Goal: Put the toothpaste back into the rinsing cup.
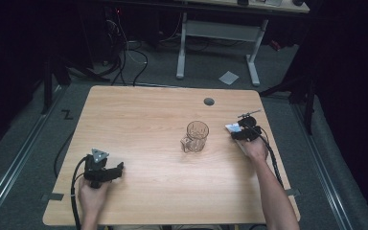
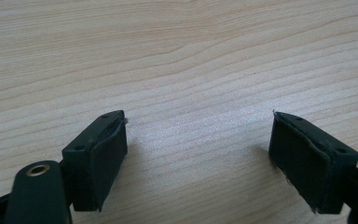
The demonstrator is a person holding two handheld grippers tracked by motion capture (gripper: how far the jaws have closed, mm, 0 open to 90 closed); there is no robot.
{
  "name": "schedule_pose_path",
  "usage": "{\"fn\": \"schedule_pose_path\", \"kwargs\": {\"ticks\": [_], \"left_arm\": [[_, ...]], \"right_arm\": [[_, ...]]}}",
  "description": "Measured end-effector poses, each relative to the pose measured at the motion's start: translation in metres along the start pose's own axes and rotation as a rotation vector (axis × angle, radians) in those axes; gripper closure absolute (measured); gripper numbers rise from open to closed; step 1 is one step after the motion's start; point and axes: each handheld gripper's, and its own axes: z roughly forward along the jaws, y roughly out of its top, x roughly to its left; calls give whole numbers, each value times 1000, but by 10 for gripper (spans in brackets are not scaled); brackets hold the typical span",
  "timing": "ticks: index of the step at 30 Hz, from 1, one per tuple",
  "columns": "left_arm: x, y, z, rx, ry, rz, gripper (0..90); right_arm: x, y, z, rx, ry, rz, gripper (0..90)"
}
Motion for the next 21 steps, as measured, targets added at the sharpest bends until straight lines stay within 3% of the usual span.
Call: {"fn": "schedule_pose_path", "kwargs": {"ticks": [8,21], "left_arm": [[0,0,0,2,-2,0,196],[0,0,0,2,-3,0,196]], "right_arm": [[3,2,-7,1,-5,-36,600],[5,2,-24,-31,47,-76,645]]}}
